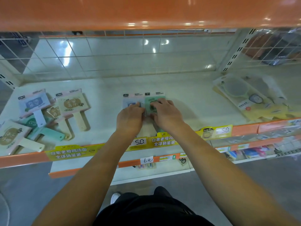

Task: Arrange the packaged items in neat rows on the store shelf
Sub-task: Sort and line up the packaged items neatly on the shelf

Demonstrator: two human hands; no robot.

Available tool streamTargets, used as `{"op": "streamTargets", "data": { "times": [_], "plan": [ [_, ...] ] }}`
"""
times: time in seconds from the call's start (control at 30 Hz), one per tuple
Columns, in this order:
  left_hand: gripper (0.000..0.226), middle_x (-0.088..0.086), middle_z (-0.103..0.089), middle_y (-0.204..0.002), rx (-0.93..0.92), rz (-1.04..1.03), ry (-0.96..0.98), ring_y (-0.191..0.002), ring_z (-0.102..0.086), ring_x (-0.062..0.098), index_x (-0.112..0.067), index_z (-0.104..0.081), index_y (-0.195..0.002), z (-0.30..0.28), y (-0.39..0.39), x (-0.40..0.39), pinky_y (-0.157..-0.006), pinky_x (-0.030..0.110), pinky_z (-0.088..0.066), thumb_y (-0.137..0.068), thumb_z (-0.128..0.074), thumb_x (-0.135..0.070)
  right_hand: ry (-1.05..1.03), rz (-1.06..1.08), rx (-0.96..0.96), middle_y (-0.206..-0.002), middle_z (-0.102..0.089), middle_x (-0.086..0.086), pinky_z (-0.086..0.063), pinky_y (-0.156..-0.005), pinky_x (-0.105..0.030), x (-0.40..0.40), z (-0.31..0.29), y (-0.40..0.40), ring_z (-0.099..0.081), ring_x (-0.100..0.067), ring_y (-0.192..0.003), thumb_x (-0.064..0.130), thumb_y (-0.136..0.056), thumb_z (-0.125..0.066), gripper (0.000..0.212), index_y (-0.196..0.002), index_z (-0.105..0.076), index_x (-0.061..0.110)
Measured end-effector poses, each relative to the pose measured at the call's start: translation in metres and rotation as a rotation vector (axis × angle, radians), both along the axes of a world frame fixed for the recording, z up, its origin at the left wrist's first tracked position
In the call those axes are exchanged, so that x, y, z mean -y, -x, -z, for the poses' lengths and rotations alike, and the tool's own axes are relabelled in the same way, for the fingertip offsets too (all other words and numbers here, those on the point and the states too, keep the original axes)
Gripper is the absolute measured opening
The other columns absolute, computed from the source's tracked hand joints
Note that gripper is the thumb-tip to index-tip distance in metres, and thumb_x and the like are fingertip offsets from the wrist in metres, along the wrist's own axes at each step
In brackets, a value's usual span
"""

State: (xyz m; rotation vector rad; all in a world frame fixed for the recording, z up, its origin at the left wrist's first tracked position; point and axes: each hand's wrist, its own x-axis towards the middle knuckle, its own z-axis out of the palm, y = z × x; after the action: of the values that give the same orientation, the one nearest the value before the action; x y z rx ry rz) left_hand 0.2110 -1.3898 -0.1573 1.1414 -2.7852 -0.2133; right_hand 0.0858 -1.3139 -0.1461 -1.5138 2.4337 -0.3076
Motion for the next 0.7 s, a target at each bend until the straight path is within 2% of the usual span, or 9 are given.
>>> {"op": "streamTargets", "data": {
  "times": [0.2, 0.37, 0.53, 0.7],
  "plan": [
    [0.018, 0.004, -0.059, -0.109, -0.014, -0.019, 0.001, -0.095, -0.059, 0.027, -0.019, -0.062, -0.104, 0.000, 0.002, -0.004, -0.063, 0.030, -0.034, -0.096, -0.047, -0.026, -0.001, -0.014, 0.000, -0.136, -0.046, -0.005, -0.044, -0.100, -0.043, -0.001, 0.000, 0.001, -0.038, -0.030, -0.128, 0.029, -0.094, -0.056, 0.040, -0.133, -0.053, 0.021],
    [0.013, 0.003, -0.063, -0.104, -0.032, -0.085, -0.055, -0.093, -0.058, 0.026, -0.017, -0.059, -0.099, 0.005, 0.007, -0.002, -0.061, 0.029, -0.032, -0.093, -0.048, -0.024, -0.032, -0.028, 0.012, -0.140, -0.045, -0.006, -0.042, -0.104, -0.044, 0.003, -0.005, 0.005, -0.040, -0.030, -0.129, 0.026, -0.094, -0.055, 0.040, -0.134, -0.053, 0.021],
    [0.019, 0.001, -0.060, -0.112, -0.038, -0.054, -0.066, -0.102, -0.056, 0.024, -0.020, -0.063, -0.104, 0.003, 0.004, -0.005, -0.065, 0.028, -0.035, -0.096, -0.047, -0.027, -0.063, -0.024, 0.022, -0.140, -0.044, -0.006, -0.041, -0.105, -0.043, 0.004, -0.007, 0.004, -0.039, -0.030, -0.129, 0.022, -0.094, -0.055, 0.040, -0.134, -0.052, 0.020],
    [0.025, -0.001, -0.055, -0.122, -0.083, 0.016, -0.232, -0.107, -0.057, 0.023, -0.019, -0.066, -0.104, -0.001, -0.005, 0.000, -0.071, 0.028, -0.040, -0.095, -0.044, -0.027, -0.082, 0.013, 0.009, -0.138, -0.045, -0.007, -0.034, -0.107, -0.041, 0.012, -0.012, -0.004, -0.040, -0.029, -0.131, 0.025, -0.088, -0.058, 0.047, -0.134, -0.051, 0.021]
  ]
}}
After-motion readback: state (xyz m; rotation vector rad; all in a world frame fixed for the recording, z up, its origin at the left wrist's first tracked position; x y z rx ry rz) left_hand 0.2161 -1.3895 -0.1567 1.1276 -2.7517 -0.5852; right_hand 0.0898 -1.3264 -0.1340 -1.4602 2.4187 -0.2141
